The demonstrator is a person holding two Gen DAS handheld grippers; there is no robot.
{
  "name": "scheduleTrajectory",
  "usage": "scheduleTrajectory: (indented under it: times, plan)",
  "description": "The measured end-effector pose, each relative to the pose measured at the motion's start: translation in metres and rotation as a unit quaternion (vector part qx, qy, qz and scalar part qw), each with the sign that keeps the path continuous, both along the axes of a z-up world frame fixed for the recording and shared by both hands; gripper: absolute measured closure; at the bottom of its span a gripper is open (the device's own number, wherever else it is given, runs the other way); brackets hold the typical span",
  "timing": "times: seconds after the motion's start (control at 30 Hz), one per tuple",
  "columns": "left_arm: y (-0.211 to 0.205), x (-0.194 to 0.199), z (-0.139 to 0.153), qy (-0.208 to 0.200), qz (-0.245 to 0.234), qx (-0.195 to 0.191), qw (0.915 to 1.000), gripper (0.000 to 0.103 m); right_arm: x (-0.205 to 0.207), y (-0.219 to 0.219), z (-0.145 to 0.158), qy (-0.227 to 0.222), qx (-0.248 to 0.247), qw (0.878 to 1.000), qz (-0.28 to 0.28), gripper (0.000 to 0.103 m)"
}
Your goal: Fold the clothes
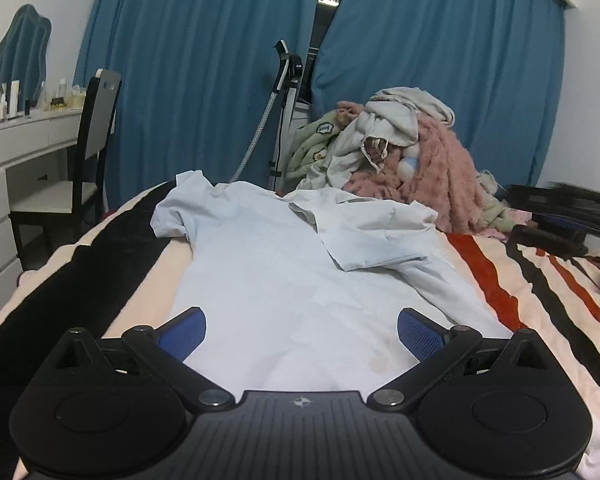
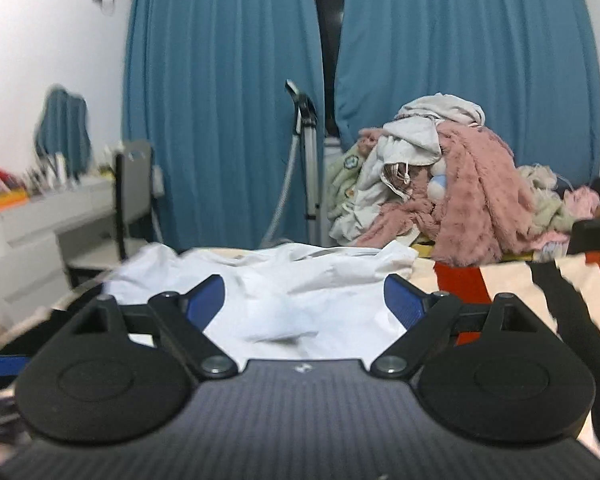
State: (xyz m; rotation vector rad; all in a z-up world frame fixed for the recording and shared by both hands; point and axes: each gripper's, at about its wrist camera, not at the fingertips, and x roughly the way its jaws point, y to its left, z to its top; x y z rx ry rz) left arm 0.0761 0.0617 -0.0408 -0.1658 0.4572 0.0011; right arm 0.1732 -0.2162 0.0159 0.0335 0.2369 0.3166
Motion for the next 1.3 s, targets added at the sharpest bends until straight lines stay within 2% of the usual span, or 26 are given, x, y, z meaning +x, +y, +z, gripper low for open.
scheduleTrajectory:
  times: [0.07,0.33,0.47,0.57,0.73,1.17,1.3]
  plan:
    - [-0.007,-0.012,0.003,-0.002,-0.006,0.001,1.0,0.0,-0.039,-0.01,0.002,-0.005,0.019,1.0,-0.002,0.015]
    - [-0.051,-0.062,0.013,-0.002,-0.038,0.015,0.9992,0.0,-0.109,-0.037,-0.012,0.004,0.035,0.999,-0.03,0.015]
    - [-0.071,-0.071,0.013,-0.005,-0.051,0.027,0.9983,0.0,-0.144,-0.05,-0.019,0.008,0.043,0.998,-0.044,0.015]
    - [-0.081,-0.072,0.01,0.003,-0.058,0.025,0.998,0.0,-0.144,-0.06,-0.015,0.004,0.055,0.997,-0.056,0.015]
    - [-0.093,-0.072,0.001,0.017,-0.06,0.045,0.997,0.0,-0.142,-0.076,-0.013,0.011,0.083,0.994,-0.073,0.015]
    - [-0.12,-0.072,-0.012,0.03,-0.091,0.073,0.9927,0.001,-0.138,-0.099,-0.01,0.026,0.105,0.99,-0.089,0.015]
    - [-0.131,-0.074,-0.013,0.031,-0.109,0.079,0.9905,0.004,-0.14,-0.114,-0.007,0.024,0.138,0.986,-0.09,0.015]
